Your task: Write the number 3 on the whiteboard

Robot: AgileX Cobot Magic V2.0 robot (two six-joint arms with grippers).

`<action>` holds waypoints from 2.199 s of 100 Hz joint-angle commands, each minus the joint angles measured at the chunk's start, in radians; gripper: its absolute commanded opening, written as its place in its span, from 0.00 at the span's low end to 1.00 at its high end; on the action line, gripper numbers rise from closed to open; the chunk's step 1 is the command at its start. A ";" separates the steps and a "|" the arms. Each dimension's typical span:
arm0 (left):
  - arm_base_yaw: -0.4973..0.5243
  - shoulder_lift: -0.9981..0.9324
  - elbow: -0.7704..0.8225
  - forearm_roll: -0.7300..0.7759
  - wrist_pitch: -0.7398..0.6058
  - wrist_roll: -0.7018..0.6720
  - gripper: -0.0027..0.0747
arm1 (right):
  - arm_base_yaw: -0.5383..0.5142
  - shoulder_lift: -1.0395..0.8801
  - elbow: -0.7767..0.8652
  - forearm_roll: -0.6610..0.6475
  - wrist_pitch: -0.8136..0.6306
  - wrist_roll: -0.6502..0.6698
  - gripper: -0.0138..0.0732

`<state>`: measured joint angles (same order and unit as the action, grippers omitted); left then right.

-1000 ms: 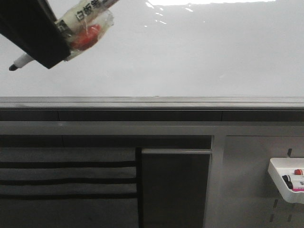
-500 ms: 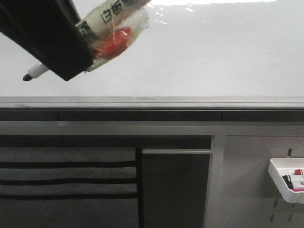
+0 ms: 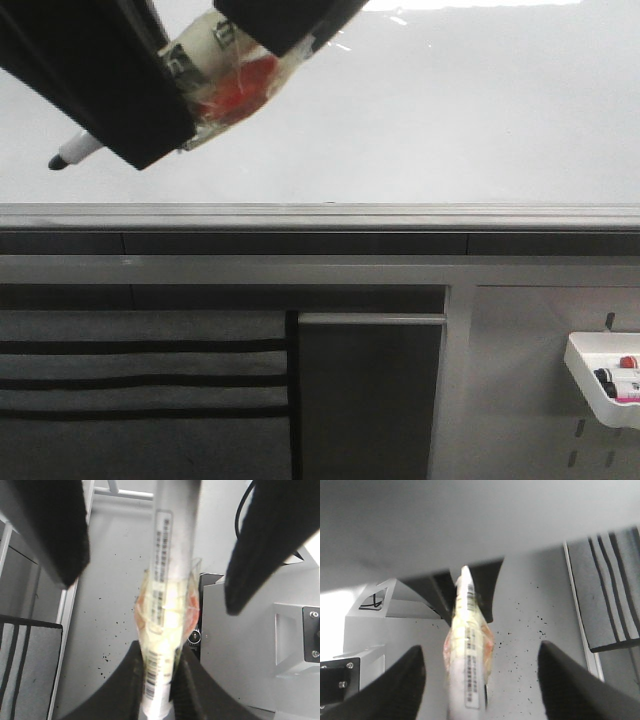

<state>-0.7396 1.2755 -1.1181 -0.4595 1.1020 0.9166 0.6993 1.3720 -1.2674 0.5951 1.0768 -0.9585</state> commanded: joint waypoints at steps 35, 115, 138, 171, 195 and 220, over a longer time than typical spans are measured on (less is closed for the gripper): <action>-0.008 -0.030 -0.033 -0.026 -0.039 0.001 0.01 | 0.000 -0.026 -0.034 0.038 0.019 -0.010 0.30; 0.000 -0.032 -0.033 -0.021 -0.091 0.001 0.61 | 0.000 -0.026 -0.034 0.034 0.046 -0.010 0.10; 0.092 -0.117 -0.030 -0.026 -0.163 -0.067 0.67 | -0.034 -0.091 -0.034 -0.099 -0.027 0.161 0.10; 0.251 -0.391 0.170 -0.105 -0.291 -0.112 0.67 | -0.323 -0.345 0.220 -0.117 -0.191 0.416 0.10; 0.272 -0.514 0.311 -0.158 -0.419 -0.113 0.67 | -0.391 -0.522 0.449 -0.067 -0.387 0.430 0.10; 0.272 -0.513 0.316 -0.158 -0.421 -0.113 0.67 | -0.391 -0.510 0.456 -0.023 -0.400 0.430 0.10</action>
<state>-0.4692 0.7663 -0.7793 -0.5727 0.7398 0.8141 0.3170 0.8536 -0.7814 0.5089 0.7538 -0.5296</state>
